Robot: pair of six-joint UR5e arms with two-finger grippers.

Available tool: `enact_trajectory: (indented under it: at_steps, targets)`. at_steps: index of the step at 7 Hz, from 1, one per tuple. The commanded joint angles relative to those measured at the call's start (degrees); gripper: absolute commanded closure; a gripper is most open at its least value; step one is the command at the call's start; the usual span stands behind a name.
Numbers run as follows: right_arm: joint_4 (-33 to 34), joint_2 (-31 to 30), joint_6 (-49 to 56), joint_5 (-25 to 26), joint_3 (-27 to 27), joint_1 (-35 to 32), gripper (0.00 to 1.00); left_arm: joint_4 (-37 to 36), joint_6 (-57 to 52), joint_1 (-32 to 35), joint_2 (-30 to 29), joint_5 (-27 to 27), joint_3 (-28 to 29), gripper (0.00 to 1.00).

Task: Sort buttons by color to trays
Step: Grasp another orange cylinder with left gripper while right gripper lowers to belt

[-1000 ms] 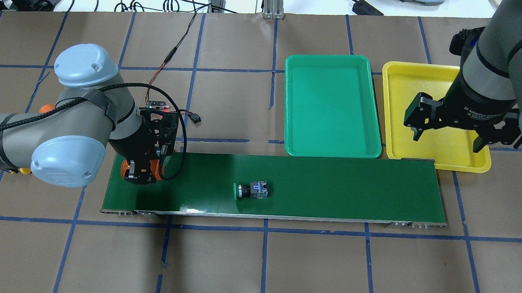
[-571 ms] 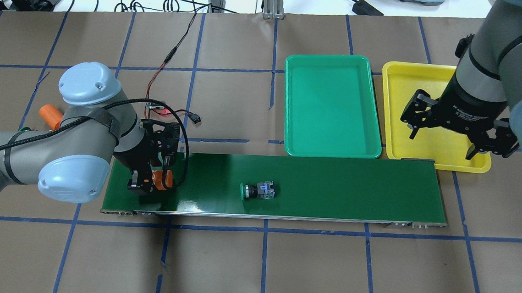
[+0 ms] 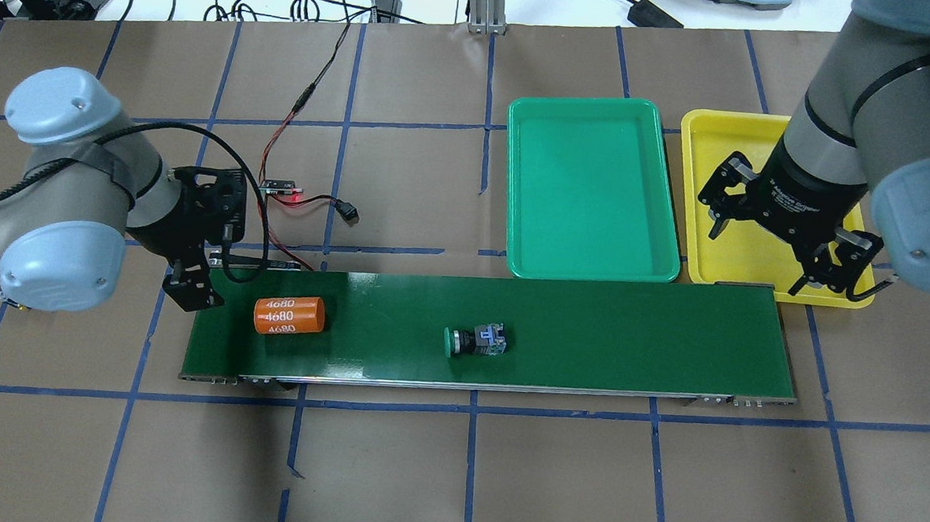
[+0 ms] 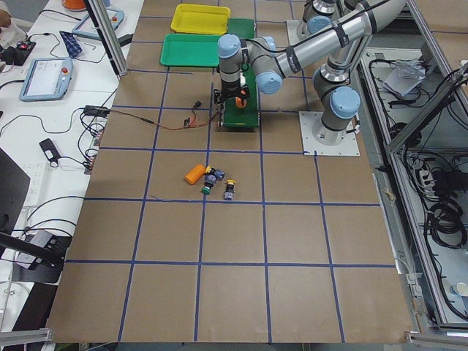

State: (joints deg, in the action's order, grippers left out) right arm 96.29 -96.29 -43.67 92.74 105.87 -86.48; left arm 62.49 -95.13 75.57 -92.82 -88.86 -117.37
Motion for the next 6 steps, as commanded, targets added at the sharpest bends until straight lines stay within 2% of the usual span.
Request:
enact_trajectory:
  at_steps: [1,2,3,4,6]
  targets:
    - [5.5,-0.5,-5.3,-2.8,4.8,-0.3,0.0,-1.0,-12.8,-4.0,-5.0,0.4,5.5,0.05]
    - [7.2,-1.1,-8.2,-2.8,7.2,-0.4,0.0,-2.4,-17.0,-6.9,-9.1,0.5,8.7,0.07]
    - [9.5,-1.7,-10.2,-4.6,9.2,-0.4,0.0,-3.4,-25.9,-8.3,-13.3,0.5,12.6,0.1]
    - [12.7,-1.7,-11.6,-6.9,11.2,-0.4,0.0,-3.4,-29.2,-10.7,-16.7,0.6,16.3,0.12]
    - [13.6,-1.9,-14.7,-7.0,12.3,-1.1,0.0,-3.1,-35.3,-13.2,-22.8,-0.1,22.6,0.11]
